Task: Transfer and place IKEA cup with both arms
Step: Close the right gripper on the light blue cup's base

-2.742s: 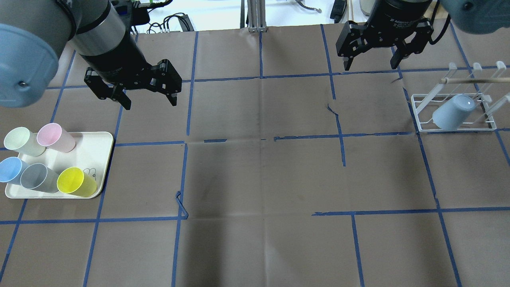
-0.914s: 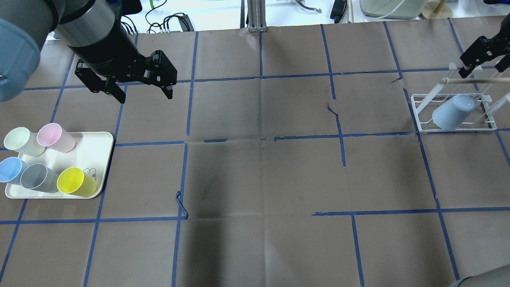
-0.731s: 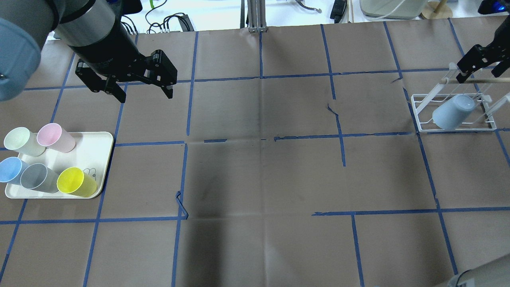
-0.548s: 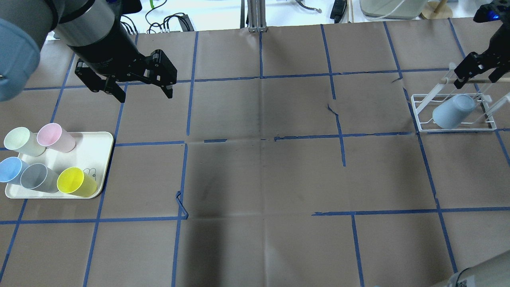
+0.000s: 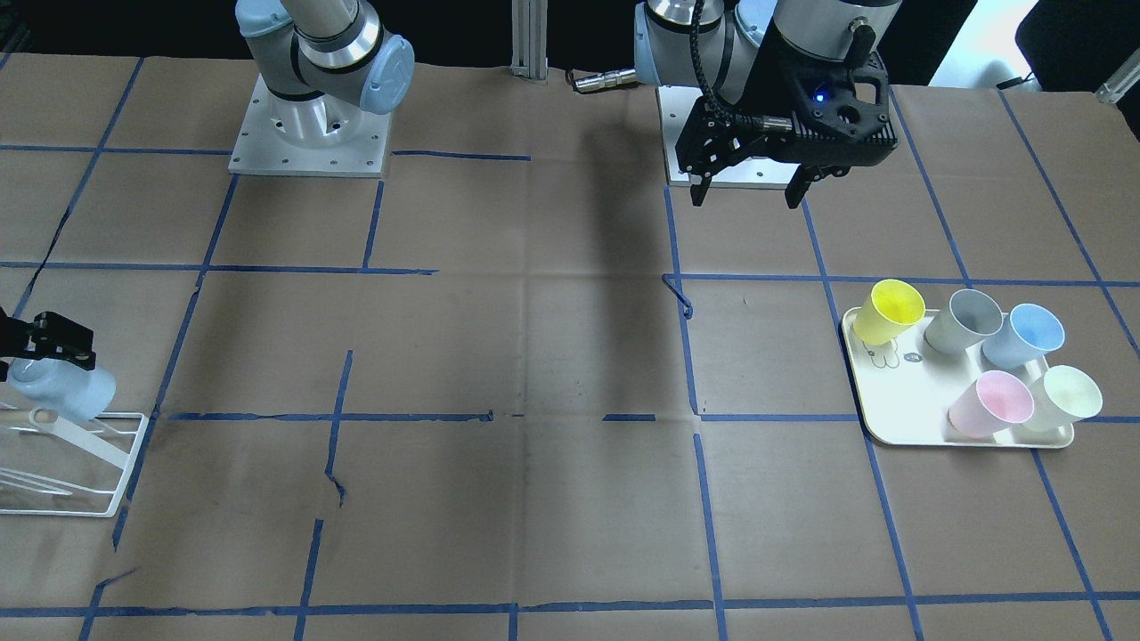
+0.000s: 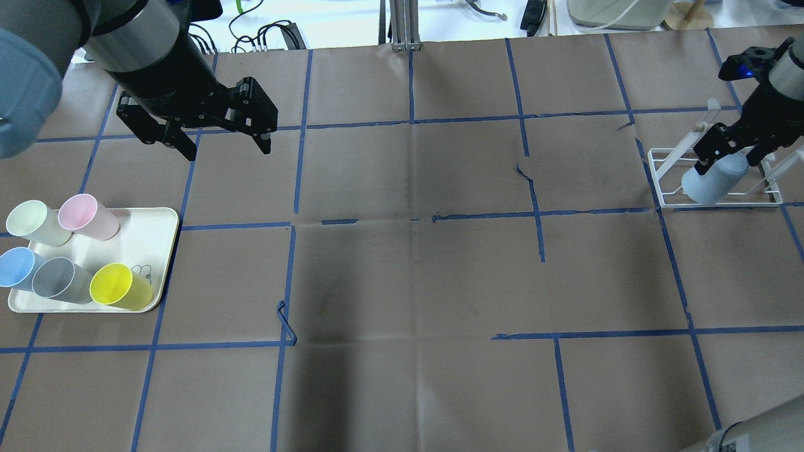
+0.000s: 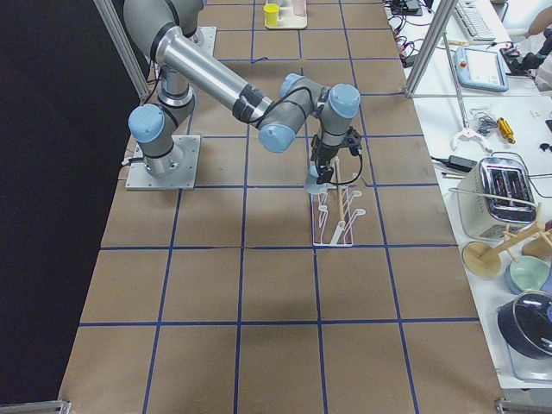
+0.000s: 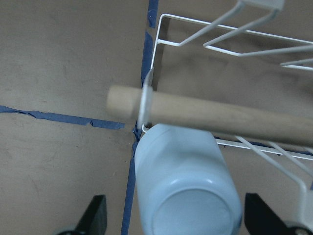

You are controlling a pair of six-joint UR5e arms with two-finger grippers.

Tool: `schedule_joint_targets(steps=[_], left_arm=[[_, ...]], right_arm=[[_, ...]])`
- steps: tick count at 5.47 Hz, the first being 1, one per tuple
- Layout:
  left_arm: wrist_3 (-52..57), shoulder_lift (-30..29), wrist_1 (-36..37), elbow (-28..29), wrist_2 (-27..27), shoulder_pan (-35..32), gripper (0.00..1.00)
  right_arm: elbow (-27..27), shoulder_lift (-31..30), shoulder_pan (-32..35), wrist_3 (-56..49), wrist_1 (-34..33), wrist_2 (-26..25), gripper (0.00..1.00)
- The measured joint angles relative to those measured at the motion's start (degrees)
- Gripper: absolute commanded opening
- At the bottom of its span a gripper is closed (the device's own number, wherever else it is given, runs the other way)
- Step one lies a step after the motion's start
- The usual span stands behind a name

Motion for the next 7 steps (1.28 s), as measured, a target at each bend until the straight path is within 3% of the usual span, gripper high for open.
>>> schedule_joint_targets(steps=[2,3,5,6,7], left_arm=[[0.00,0.00,0.01,0.00,0.14,0.02,0.99],[0.00,0.03,0.04,0.00,0.08,0.02,0.99],[0.00,0.28,0.07,0.00,-0.28,0.02,0.99],[0.03,0.50,0.00,-0.06,-0.42,0.02,0.99],[0.19,0.59,-0.17,-0.32,-0.53,-0.03,0.99]], right_arm=[[1.76,0.06,0.00,0.09,-2.28,-0.14,1.00],[1.91,0.06,0.00,0.12,-2.55,-0.13,0.93],[1.89,0.06,0.00,0.15,-5.15,-0.07,0.55],[1.84,0.04,0.00,0.23,-5.99,-0.29,0.48],[1.76,-0.14,0.00,0.31,-6.18,-0.98,0.47]])
